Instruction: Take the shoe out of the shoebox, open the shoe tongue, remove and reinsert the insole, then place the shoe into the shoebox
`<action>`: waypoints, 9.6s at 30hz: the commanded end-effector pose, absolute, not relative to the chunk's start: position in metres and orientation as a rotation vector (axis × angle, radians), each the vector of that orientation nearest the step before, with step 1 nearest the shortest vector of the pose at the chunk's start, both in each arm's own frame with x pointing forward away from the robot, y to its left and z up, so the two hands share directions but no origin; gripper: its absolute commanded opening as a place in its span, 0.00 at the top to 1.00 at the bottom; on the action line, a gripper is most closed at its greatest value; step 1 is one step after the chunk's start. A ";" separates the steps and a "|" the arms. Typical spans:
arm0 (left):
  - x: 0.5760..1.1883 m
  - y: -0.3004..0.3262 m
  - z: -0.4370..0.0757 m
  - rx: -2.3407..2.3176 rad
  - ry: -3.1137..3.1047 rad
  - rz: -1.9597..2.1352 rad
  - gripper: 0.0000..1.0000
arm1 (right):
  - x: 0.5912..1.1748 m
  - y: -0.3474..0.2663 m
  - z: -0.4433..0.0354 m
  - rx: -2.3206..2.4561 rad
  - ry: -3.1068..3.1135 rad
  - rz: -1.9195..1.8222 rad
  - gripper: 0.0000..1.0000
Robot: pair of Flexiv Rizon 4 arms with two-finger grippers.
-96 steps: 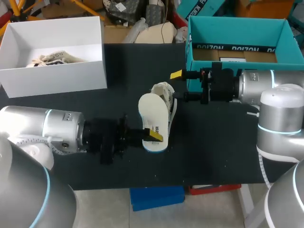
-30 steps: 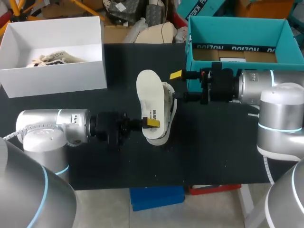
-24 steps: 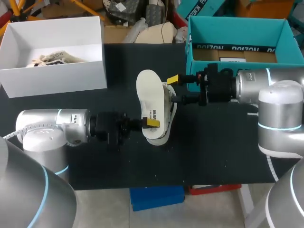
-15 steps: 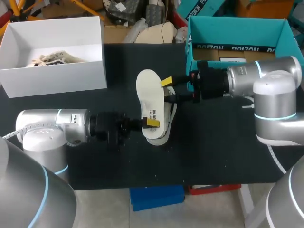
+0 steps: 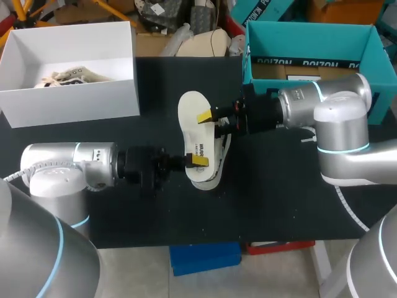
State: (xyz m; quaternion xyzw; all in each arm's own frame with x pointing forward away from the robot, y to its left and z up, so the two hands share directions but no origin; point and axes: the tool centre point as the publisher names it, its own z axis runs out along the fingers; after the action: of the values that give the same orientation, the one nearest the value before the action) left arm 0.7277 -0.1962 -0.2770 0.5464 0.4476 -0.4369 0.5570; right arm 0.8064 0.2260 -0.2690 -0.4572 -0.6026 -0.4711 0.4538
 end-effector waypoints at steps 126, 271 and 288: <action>0.722 -0.164 -0.160 2.127 1.965 0.068 0.00 | 0.802 0.240 -0.270 -1.168 -1.496 -1.177 1.00; 0.722 -0.146 -0.206 1.732 1.931 -0.503 0.00 | 0.802 0.240 -0.270 -1.168 -1.496 -1.177 1.00; 0.724 -0.126 -0.212 1.674 1.772 -0.809 0.00 | 0.802 0.240 -0.270 -1.168 -1.496 -1.177 1.00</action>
State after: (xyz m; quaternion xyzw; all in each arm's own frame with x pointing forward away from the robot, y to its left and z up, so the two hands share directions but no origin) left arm 0.7286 -0.1323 -0.2079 0.6565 0.6893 -0.2320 0.2001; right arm 0.8020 0.2391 -0.2694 -0.4693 -0.6021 -0.4737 0.4392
